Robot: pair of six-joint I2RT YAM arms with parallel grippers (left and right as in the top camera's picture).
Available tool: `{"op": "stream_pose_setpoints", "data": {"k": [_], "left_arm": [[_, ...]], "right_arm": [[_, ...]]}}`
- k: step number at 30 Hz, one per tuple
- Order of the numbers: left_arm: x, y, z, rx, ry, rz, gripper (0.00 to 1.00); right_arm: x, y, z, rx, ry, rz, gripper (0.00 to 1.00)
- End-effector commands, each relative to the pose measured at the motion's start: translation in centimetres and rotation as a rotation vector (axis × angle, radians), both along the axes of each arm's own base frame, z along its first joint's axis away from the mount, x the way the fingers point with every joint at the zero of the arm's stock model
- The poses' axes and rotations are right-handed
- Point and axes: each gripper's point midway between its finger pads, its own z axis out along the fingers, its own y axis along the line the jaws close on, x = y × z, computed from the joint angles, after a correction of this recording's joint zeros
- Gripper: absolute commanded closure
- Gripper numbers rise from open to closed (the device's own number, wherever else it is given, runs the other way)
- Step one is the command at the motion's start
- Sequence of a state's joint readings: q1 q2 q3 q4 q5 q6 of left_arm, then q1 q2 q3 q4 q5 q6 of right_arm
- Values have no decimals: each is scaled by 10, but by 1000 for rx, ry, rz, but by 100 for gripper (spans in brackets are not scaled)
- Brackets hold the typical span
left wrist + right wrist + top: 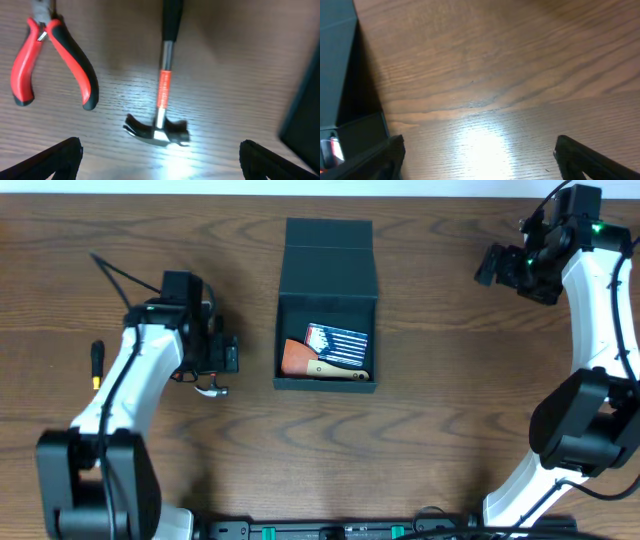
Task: Pack container
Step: 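Lower left gripper and grasp the hammer by its handle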
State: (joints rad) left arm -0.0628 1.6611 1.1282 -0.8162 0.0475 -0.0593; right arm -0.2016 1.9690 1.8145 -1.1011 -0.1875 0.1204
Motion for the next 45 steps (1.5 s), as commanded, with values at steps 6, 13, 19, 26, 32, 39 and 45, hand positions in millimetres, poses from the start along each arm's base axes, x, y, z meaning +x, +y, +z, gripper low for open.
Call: {"op": "stream_pose_setpoints", "data": {"k": [6, 13, 19, 26, 32, 39, 45], "left_arm": [[30, 6, -26, 67, -25, -129, 5], [46, 5, -37, 67, -66, -126, 6], [41, 4, -53, 66, -17, -130, 22], [37, 4, -59, 66, 8, -133, 36], [28, 2, -60, 57, 41, -135, 53], [20, 2, -61, 48, 76, -133, 56], [27, 1, -60, 47, 46, -133, 64]], "right_arm": [[5, 2, -12, 11, -4, 3, 8], [6, 1, -12, 10, -9, 3, 9], [7, 1, -11, 9, -12, 3, 11], [7, 1, -11, 9, -12, 3, 12], [7, 1, -11, 9, -12, 3, 13], [7, 1, -11, 9, -12, 3, 14], [7, 1, -11, 9, -12, 3, 14]]}}
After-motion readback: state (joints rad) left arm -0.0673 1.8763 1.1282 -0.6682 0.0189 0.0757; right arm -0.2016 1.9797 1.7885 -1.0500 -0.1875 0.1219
